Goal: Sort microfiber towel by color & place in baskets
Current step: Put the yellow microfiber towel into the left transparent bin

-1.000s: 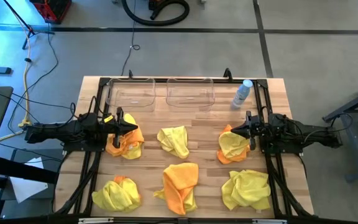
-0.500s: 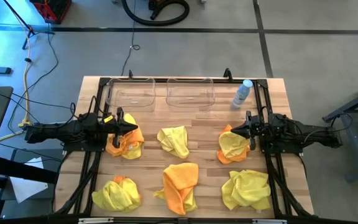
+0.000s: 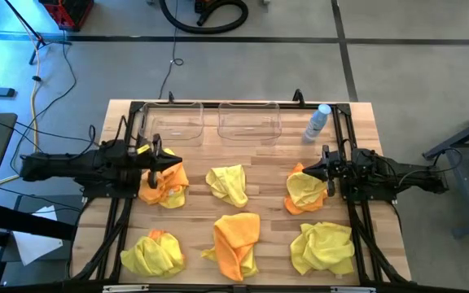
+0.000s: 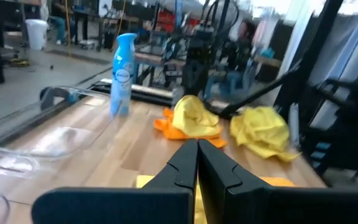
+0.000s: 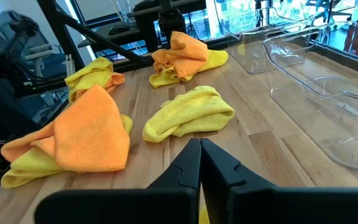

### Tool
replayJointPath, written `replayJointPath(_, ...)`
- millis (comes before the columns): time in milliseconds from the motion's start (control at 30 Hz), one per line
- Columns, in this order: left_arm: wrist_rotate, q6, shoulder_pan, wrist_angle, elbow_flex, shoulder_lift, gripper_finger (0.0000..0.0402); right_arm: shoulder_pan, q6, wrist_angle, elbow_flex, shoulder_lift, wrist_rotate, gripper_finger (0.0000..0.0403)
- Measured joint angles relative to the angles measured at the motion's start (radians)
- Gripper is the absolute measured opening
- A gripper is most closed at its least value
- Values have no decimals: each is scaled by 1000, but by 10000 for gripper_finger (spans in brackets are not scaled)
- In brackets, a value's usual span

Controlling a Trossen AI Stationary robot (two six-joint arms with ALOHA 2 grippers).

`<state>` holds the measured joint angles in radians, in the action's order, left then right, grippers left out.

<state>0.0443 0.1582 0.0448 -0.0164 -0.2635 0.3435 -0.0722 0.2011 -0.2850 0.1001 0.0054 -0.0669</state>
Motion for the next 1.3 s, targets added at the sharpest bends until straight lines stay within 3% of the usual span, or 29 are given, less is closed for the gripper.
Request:
replayJointPath(167,-3,-78,0,6,-208,277,2,0,0,0,0,0,0,0)
replayJointPath(300,45,-72,0,75,-412,498,27,0,0,0,0,0,0,0)
replayJointPath(533,70,-103,0,490,-821,908,137,0,0,0,0,0,0,0)
replayJointPath(700,69,20,0,722,-1023,1162,208,0,0,0,0,0,0,0)
replayJointPath(1033,-2,188,0,775,-1080,1503,225,0,0,0,0,0,0,0)
replayJointPath(1300,-49,247,-27,748,-1086,1692,223,0,0,0,0,0,0,0)
